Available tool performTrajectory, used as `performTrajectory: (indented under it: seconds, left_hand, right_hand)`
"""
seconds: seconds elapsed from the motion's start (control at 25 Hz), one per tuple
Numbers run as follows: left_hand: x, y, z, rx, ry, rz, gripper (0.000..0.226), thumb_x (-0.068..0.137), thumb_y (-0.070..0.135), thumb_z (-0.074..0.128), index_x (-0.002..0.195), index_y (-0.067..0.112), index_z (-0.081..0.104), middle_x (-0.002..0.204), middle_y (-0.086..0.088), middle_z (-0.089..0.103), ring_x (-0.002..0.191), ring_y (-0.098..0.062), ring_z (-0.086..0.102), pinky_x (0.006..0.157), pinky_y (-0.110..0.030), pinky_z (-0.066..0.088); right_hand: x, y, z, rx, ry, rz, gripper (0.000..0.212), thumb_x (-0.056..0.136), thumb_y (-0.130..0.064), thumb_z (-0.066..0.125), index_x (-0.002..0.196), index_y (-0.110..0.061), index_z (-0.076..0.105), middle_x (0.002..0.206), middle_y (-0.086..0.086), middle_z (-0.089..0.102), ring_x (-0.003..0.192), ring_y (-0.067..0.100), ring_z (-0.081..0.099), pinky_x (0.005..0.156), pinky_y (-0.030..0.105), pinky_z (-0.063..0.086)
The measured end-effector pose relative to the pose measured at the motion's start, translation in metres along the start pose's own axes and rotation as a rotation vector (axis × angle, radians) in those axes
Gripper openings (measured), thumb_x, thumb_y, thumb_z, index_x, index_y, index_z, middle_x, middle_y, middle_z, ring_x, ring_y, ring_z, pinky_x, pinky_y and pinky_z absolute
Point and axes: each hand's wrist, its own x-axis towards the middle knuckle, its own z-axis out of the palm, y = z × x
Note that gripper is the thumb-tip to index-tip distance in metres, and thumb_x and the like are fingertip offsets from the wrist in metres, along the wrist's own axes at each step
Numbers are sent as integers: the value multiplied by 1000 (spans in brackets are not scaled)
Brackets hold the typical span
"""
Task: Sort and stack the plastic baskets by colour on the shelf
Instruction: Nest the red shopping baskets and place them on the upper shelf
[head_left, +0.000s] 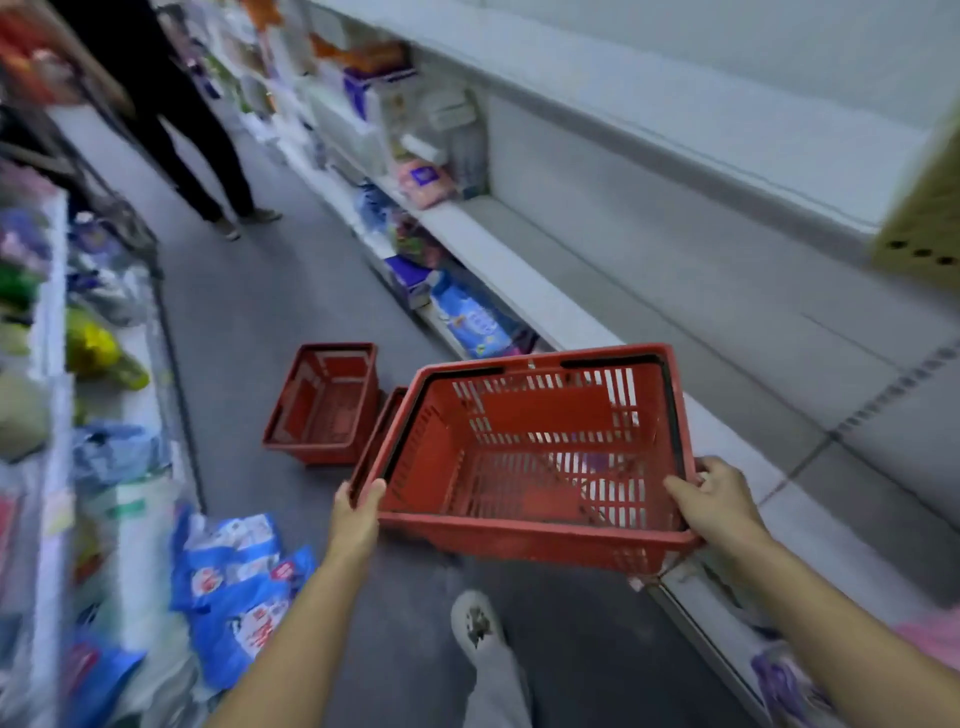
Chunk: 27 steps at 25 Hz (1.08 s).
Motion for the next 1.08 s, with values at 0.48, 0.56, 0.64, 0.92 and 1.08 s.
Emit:
performTrajectory:
  seconds: [0.48,0.56,0.64,0.92,1.08]
  left_hand:
    - [204,-29,-89,-19,88,-449,32,88,19,72,112,-3,67,103,-20,73,95,-33,70,96,-49,54]
    - [229,-53,-94,-76,122,-535,28,91,13,68,114,-1,62,106,-19,71,93,-30,67,97,-49,52]
    - [240,-50,-91,-83,173,-599,29,92,-1,63,120,-3,56,111,-24,68,94,-30,62,96,-52,52]
    - [293,-94,-26,-165,162,-741,16,95,-6,56,102,9,57,95,-13,65,74,-26,61,61,-35,55]
    - [323,-131,18,-218,224,-815,19,96,-4,54,111,8,56,81,-4,62,58,-18,62,43,-31,49]
  right_hand:
    - [157,-142,217,-338,-459,-237,29,85,13,54,94,-13,62,66,0,71,49,6,66,47,18,53]
    - [185,-159,255,-421,-476,-307,25,85,5,58,102,-12,61,78,7,71,63,16,68,62,27,56]
    - [220,-170,291,-530,-507,-382,26,84,-3,62,108,-13,62,90,10,69,82,27,66,80,36,52]
    - [348,-171,394,-703,-551,-422,33,87,-10,64,120,-9,62,102,11,66,94,27,63,85,36,46]
    - [410,-156,458,-743,-626,-408,29,90,-9,61,119,-6,62,103,15,66,87,24,59,79,30,41]
